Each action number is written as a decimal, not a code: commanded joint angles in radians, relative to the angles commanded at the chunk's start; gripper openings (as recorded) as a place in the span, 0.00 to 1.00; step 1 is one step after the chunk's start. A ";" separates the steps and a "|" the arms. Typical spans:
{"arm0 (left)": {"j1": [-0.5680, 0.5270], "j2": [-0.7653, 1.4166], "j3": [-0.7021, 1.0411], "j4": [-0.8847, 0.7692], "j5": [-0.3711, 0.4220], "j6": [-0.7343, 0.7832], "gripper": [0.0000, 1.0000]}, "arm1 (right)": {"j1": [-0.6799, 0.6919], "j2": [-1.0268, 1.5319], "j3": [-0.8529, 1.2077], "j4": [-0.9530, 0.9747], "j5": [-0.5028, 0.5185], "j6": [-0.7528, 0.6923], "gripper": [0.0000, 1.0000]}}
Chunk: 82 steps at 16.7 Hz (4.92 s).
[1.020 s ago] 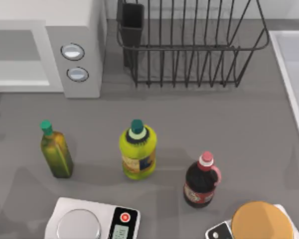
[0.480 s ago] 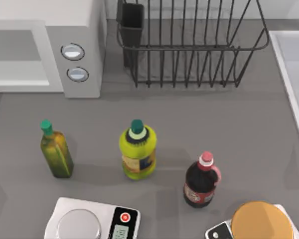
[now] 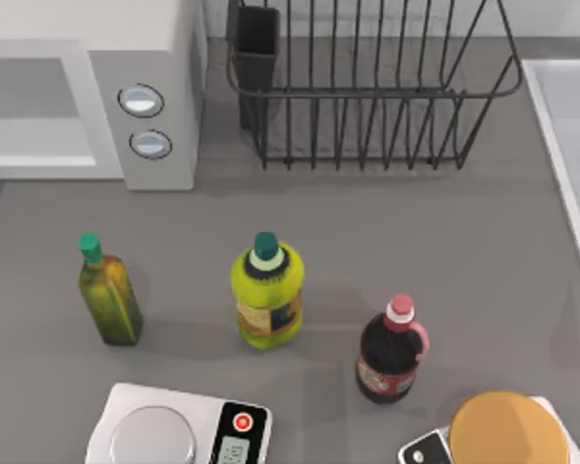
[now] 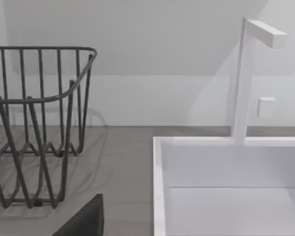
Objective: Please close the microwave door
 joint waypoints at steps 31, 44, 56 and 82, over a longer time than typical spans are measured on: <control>-0.174 -0.196 -0.650 0.566 -0.082 -0.186 0.00 | 0.000 0.000 0.000 0.000 0.000 0.000 1.00; -0.422 -0.460 -0.874 0.657 -0.224 -0.424 0.00 | 0.000 0.000 0.000 0.000 0.000 0.000 1.00; -0.576 -0.550 -0.930 0.677 -0.370 -0.552 0.00 | 0.000 0.000 0.000 0.000 0.000 0.000 1.00; -0.998 -0.206 -0.723 0.881 -0.658 -0.854 0.00 | 0.000 0.000 0.000 0.000 0.000 0.000 1.00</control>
